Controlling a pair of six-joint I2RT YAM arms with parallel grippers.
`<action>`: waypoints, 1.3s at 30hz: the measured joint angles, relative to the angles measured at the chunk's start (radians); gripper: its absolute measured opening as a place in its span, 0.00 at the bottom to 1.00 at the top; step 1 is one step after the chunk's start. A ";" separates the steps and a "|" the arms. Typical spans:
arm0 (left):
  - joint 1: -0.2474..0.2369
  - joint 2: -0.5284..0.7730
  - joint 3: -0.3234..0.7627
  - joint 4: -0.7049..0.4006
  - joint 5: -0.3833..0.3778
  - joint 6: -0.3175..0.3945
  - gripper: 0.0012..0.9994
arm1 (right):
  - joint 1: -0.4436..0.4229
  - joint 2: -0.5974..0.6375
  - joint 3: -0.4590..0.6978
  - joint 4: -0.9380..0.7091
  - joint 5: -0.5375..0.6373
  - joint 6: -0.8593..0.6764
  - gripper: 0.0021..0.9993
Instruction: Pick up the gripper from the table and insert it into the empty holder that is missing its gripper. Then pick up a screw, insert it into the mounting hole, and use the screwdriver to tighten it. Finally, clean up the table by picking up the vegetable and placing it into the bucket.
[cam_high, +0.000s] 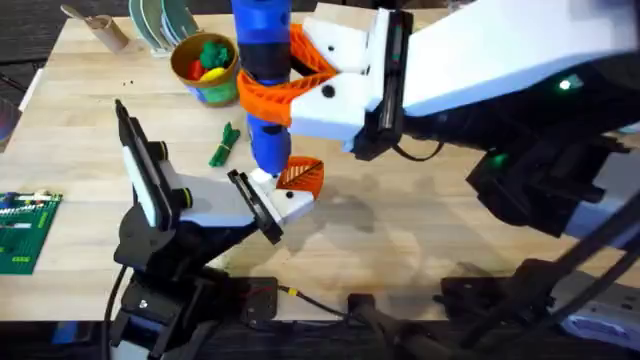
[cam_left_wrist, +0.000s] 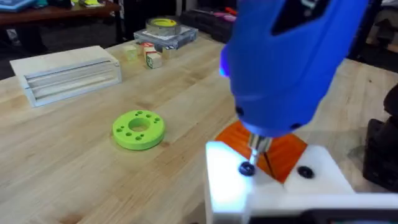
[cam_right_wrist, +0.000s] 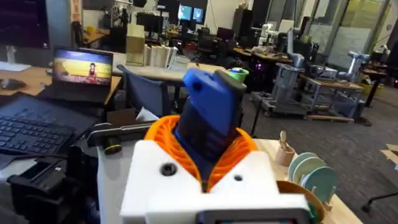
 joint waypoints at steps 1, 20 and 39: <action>0.000 0.000 0.000 0.000 0.000 0.000 0.02 | 0.000 0.000 0.000 0.000 0.000 0.000 0.03; 0.000 0.000 0.000 -0.001 -0.004 -0.008 0.02 | 0.000 0.035 0.000 0.014 0.005 0.000 0.03; -0.005 0.000 0.000 0.000 -0.003 -0.001 0.02 | -0.004 0.021 -0.018 0.273 -0.014 -0.003 0.03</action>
